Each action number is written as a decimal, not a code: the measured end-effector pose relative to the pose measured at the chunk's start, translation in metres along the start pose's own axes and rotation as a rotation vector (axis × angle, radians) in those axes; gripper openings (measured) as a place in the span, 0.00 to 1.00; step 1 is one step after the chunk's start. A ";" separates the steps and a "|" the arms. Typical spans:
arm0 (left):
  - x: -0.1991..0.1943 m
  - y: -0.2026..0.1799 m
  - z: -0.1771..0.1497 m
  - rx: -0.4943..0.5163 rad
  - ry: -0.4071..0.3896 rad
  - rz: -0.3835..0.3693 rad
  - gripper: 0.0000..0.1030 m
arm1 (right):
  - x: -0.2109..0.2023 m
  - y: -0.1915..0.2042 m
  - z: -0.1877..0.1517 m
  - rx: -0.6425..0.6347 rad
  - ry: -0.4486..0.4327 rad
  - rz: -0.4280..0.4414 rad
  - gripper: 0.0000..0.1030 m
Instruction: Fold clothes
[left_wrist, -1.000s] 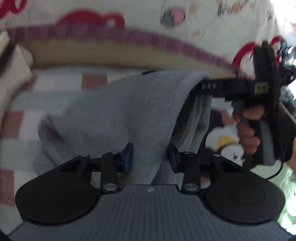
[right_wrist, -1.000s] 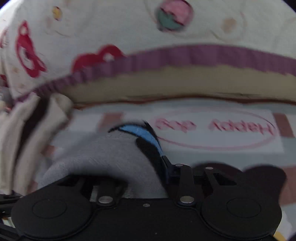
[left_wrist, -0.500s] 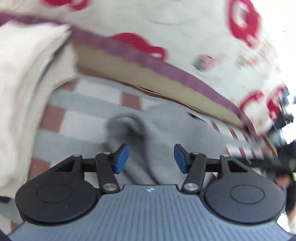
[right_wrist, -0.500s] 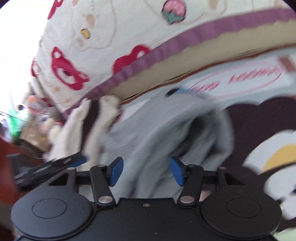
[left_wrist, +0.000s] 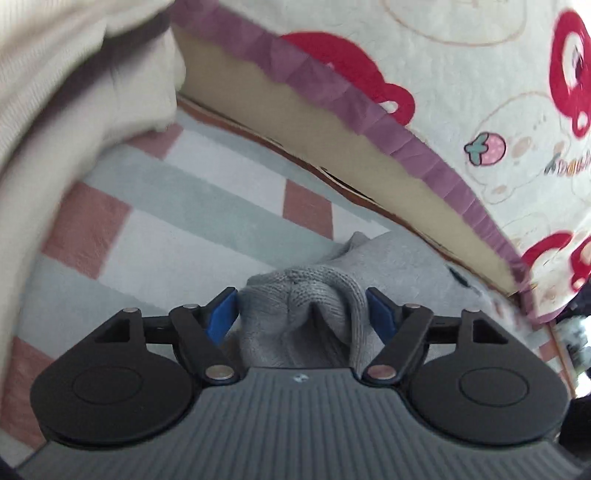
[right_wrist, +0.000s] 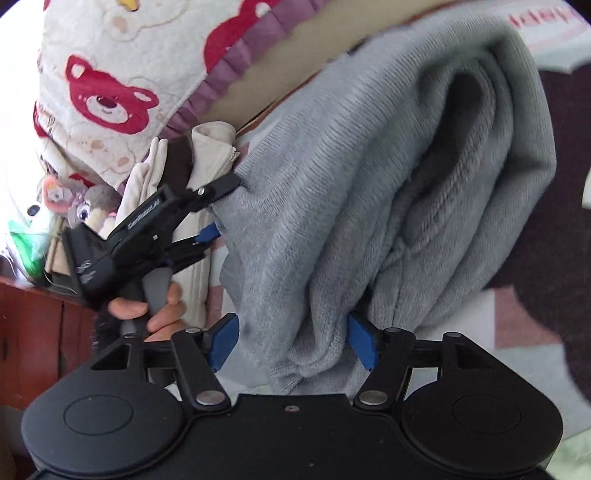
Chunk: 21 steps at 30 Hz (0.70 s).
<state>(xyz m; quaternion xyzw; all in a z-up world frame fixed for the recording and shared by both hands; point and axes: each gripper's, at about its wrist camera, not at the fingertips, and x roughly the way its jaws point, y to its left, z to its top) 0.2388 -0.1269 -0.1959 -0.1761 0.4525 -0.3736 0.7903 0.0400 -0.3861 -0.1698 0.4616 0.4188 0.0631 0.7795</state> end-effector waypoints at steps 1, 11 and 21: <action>0.000 0.003 -0.001 -0.004 -0.028 -0.019 0.62 | 0.003 -0.003 -0.001 0.023 0.002 0.002 0.68; -0.043 -0.016 -0.003 0.097 -0.081 -0.051 0.23 | 0.014 -0.012 0.003 0.186 -0.135 0.037 0.26; -0.070 0.013 -0.034 0.097 0.057 0.145 0.27 | -0.004 -0.027 -0.030 0.167 0.007 0.205 0.24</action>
